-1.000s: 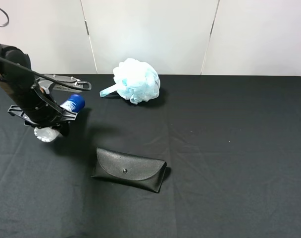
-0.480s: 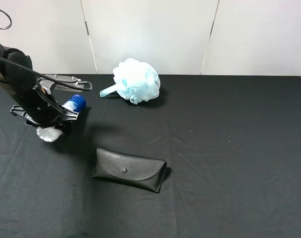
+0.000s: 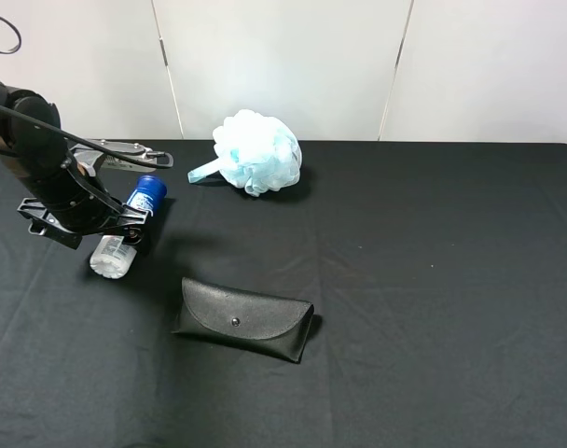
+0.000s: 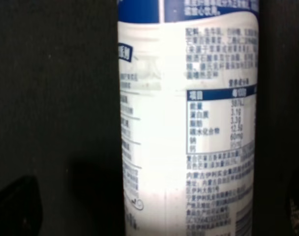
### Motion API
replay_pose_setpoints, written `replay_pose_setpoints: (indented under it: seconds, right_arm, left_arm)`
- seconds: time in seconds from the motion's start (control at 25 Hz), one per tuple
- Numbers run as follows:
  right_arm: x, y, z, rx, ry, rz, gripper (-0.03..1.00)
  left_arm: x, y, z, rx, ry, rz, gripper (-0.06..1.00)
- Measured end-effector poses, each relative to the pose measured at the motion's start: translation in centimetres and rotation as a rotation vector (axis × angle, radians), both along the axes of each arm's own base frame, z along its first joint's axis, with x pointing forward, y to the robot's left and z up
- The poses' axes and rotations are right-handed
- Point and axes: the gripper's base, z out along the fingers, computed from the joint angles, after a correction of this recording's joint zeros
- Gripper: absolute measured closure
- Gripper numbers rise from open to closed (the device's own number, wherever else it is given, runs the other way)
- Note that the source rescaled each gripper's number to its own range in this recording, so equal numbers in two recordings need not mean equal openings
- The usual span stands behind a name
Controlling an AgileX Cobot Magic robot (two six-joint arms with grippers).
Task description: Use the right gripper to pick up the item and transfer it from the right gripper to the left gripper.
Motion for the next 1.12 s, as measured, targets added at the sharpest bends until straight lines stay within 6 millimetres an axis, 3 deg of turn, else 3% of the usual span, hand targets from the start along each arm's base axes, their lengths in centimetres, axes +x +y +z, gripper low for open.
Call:
replay_pose_setpoints:
  seconds: [0.36,0.56,0.88,1.12]
  right_arm:
    - [0.0,0.0,0.0,0.0,0.0,0.0,-0.03]
    - [0.0,0.0,0.0,0.0,0.0,0.0,-0.03]
    - [0.0,0.0,0.0,0.0,0.0,0.0,-0.03]
    - [0.0,0.0,0.0,0.0,0.0,0.0,-0.03]
  left_arm:
    - [-0.3,0.1,0.1,0.01,0.029,-0.002,-0.05]
    - [-0.9,0.3,1.7,0.014,0.033,-0.005,-0.05]
    - [-3.1,0.9,8.1,-0.009,-0.063,-0.002,-0.05]
    - [-7.1,2.0,13.7,-0.022,-0.126,0.004,-0.05]
